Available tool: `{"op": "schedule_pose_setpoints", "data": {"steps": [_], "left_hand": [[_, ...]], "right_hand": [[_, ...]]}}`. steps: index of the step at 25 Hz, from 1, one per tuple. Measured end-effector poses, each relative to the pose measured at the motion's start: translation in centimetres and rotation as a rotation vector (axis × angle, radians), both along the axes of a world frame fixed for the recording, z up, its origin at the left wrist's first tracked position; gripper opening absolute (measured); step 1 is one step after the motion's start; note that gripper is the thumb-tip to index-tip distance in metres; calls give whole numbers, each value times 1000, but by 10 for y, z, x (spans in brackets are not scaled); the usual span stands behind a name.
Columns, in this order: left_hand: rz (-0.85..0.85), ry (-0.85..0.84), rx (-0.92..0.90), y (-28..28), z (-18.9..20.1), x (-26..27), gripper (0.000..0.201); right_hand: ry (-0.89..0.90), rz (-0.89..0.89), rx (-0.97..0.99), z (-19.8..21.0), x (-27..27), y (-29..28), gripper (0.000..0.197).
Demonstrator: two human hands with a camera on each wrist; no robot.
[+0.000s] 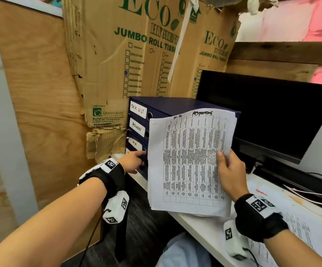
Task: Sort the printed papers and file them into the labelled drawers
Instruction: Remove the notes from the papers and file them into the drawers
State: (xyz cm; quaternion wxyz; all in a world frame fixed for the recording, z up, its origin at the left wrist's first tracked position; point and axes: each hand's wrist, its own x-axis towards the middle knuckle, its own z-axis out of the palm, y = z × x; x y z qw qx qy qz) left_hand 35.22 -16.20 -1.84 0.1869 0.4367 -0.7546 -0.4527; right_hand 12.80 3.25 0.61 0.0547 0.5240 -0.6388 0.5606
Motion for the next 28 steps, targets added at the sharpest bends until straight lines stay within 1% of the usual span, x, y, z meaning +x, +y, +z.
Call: {"op": "schedule_pose_setpoints", "data": {"steps": [5, 9, 13, 16, 18, 19, 20, 21, 22, 23, 24, 25, 26, 27, 28], "left_hand": [[-37, 9, 37, -4, -2, 18, 55], [-51, 53, 88, -1, -4, 50, 53], [-56, 124, 126, 10, -4, 101, 46], [-62, 103, 164, 18, 0, 150, 43], [-63, 99, 186, 27, 5, 179, 36], [-52, 108, 188, 34, 8, 191, 38], [-39, 137, 190, 40, 11, 201, 55], [-10, 193, 215, 44, 14, 209, 77], [23, 272, 276, 46, 15, 217, 96], [41, 361, 356, 49, 17, 225, 111], [57, 449, 420, 51, 20, 233, 120], [75, 524, 454, 56, 24, 239, 124], [105, 581, 449, 58, 27, 245, 124], [135, 609, 406, 63, 31, 249, 122], [174, 598, 327, 65, 34, 253, 118]], "right_hand": [[-22, 5, -4, 6, 3, -7, 19], [-20, 31, -11, 12, 15, -9, 23], [-18, 76, -29, 24, 39, -18, 26], [-27, 92, -92, 40, 68, -31, 25], [-83, 123, -125, 52, 93, -43, 22], [-132, 142, -127, 57, 107, -51, 20], [-185, 151, -127, 60, 120, -58, 18], [-237, 157, -134, 62, 134, -64, 19], [-280, 157, -151, 63, 148, -69, 23], [-315, 162, -176, 63, 162, -73, 30], [-345, 165, -191, 62, 174, -75, 40], [-375, 175, -189, 60, 184, -77, 49], [-397, 182, -153, 58, 192, -78, 55], [-406, 184, -81, 53, 196, -82, 56], [-381, 186, 37, 51, 198, -84, 52]]}}
